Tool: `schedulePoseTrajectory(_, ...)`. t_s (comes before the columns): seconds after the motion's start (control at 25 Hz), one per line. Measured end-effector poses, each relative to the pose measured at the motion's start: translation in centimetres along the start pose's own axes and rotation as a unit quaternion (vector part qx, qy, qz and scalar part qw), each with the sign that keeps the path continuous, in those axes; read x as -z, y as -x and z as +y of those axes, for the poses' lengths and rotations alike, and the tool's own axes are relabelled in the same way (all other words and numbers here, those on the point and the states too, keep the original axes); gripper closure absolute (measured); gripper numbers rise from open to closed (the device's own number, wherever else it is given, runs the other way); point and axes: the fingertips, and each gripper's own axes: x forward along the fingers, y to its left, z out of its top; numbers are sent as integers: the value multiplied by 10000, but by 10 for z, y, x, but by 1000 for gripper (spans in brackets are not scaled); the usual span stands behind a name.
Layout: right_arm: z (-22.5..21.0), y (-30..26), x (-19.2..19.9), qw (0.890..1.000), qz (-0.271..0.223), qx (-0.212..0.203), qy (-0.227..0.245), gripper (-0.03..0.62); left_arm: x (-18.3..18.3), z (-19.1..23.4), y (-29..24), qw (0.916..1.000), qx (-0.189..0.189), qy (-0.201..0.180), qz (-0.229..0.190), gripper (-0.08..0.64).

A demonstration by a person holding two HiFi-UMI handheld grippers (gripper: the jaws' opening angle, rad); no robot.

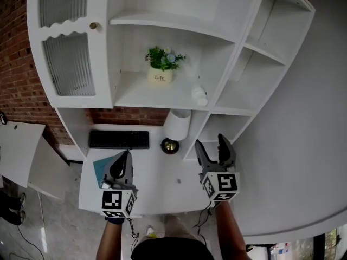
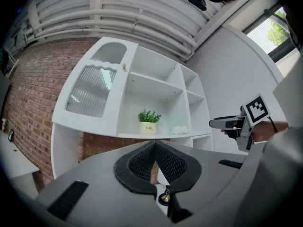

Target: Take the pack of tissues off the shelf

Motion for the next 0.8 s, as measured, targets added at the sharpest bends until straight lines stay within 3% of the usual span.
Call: schedulePoseTrajectory(0.8,-31,-129,18,9999,-76,-106,103,275,13,10,-92,9996,133,-162,168,543)
